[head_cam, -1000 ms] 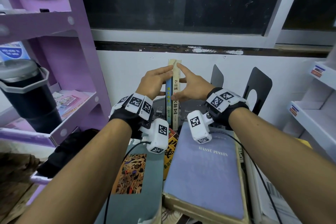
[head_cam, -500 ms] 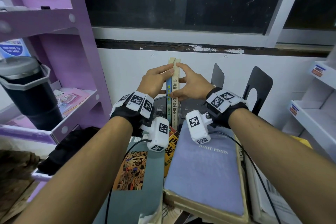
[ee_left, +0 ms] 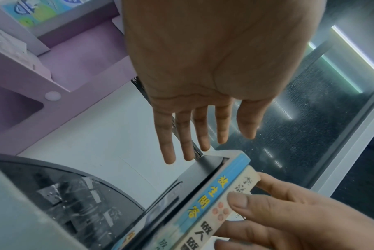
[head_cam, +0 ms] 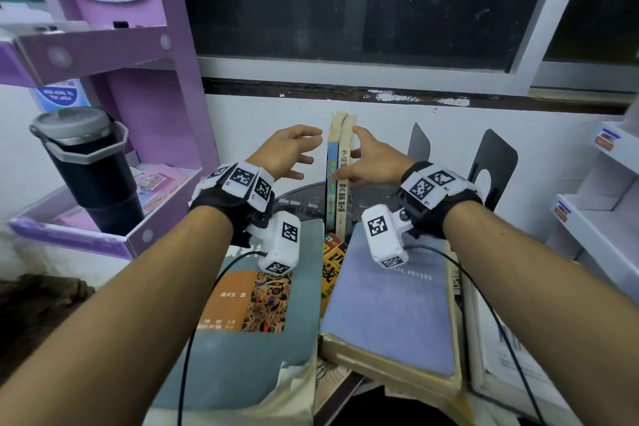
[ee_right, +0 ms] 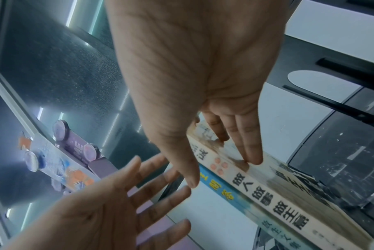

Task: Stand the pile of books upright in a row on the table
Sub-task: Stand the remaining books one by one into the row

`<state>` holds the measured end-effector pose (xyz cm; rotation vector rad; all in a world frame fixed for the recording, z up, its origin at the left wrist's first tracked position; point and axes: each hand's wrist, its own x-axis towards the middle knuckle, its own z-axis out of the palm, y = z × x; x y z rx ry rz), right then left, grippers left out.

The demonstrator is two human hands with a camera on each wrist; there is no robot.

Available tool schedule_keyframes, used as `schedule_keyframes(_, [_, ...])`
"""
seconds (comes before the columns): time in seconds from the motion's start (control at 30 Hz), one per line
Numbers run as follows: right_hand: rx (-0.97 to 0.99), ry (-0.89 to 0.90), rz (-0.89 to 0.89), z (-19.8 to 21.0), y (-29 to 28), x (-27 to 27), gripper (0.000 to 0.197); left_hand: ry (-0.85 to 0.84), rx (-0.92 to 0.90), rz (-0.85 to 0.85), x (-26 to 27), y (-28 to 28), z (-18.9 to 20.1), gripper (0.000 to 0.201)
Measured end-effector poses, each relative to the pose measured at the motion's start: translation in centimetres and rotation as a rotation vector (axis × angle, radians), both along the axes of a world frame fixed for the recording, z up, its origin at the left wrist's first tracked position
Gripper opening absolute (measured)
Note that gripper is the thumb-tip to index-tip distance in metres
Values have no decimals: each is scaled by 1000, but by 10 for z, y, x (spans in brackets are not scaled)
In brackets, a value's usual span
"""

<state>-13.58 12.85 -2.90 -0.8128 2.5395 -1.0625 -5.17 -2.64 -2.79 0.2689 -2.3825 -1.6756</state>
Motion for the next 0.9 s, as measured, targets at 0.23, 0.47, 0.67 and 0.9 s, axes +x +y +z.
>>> schedule_keyframes(0.23, [264,101,-7,17,8,38,62,-121,-72,85,38,-16,-8,30])
schedule_keyframes(0.47, [382,94,-29,10,5,77,50,-207,-117,138,90,-28,-11,25])
schedule_keyframes(0.67, [433,88,32,-6,-12,106,51,-274,-226,198,116,-44,-29,35])
schedule_keyframes(0.9, [515,85,46,-22,-23,126,63,-497,-355,149,136,-37,-38,53])
